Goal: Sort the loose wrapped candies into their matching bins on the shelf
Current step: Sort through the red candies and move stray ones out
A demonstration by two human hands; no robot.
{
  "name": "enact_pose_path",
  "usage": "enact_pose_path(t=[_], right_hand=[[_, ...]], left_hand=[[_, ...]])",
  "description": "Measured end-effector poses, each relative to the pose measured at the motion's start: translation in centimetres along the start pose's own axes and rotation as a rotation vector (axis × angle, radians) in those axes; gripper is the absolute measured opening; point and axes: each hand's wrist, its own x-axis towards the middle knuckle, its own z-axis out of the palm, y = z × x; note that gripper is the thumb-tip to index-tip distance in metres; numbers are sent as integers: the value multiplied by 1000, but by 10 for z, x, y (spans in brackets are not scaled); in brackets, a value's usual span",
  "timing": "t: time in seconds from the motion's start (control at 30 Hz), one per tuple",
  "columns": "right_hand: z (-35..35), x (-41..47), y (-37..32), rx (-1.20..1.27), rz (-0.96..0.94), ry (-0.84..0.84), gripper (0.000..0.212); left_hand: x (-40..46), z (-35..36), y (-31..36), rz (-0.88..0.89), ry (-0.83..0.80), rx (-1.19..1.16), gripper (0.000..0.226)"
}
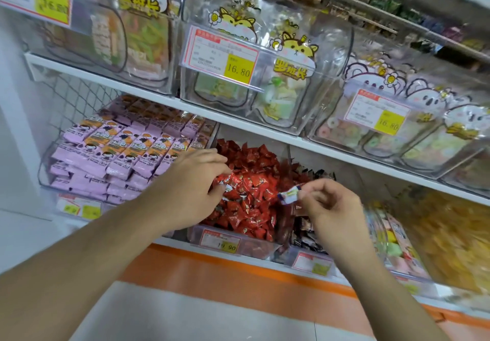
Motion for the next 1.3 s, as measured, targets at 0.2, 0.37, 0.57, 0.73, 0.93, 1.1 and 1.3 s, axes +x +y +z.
enact_pose_path(t=[0.2, 0.37, 0.57, 0.73, 0.93, 1.1, 1.3], right_hand=[[-44, -7, 32, -180, 68, 220, 15], [-34, -10, 21, -413, -30, 171, 18], [38, 16, -14, -412, -227, -96, 19], [94, 53, 3, -543, -152, -309, 25], [110, 72, 22, -680, -28, -346, 26], [107, 63, 19, -676, -70, -251, 27], [65, 30, -9, -438, -168, -72, 19]], left_hand=[[-2, -4, -2, -18, 14, 11, 31], [0, -7, -2, -28, 35, 9, 30], [0, -6, -6, -17, 36, 18, 33], [-1, -4, -11, -29, 44, 4, 34], [0, 0, -14, -16, 50, -15, 34], [0, -1, -16, -18, 46, -19, 34], [0, -2, -13, -20, 42, 0, 33]])
